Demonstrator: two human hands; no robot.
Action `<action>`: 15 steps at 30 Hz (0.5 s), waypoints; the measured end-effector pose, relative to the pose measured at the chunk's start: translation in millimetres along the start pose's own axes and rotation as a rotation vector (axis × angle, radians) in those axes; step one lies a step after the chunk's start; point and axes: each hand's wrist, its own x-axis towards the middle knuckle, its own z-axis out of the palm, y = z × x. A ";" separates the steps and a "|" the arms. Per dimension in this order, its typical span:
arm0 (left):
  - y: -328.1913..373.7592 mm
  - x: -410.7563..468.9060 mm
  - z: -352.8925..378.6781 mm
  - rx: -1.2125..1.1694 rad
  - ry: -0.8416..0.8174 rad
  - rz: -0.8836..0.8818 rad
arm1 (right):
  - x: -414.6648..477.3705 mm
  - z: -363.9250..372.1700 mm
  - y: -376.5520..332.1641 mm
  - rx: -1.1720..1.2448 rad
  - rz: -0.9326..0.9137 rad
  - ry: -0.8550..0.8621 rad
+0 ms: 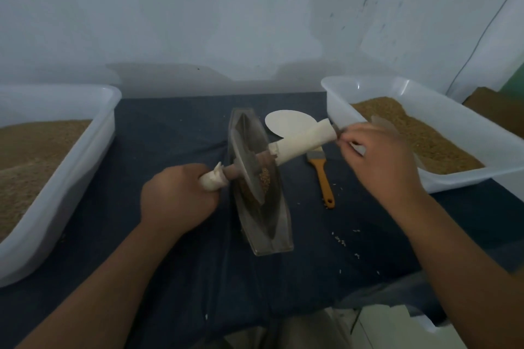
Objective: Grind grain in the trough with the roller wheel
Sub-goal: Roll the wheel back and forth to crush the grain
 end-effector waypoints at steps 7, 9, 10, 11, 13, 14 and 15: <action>2.3 2.2 -7.7 0.161 0.026 0.108 | 23.9 -16.0 -21.5 0.010 -0.025 -0.103; 5.4 3.0 -12.6 0.193 0.019 0.161 | 30.6 -8.1 -34.4 -0.159 -0.244 -0.401; 6.5 3.7 -15.5 0.197 0.007 0.185 | 32.7 -2.7 -39.6 -0.242 -0.308 -0.546; 6.8 4.0 -18.5 0.198 -0.009 0.203 | 32.8 2.1 -44.2 -0.303 -0.311 -0.646; 4.4 4.2 -23.8 0.191 -0.050 0.233 | 31.3 7.4 -48.8 -0.334 -0.256 -0.654; 2.6 5.0 -26.5 0.203 -0.076 0.259 | 29.2 10.2 -47.5 -0.314 -0.255 -0.591; 1.9 6.5 -29.9 0.241 -0.109 0.292 | 27.6 12.0 -49.4 -0.337 -0.264 -0.551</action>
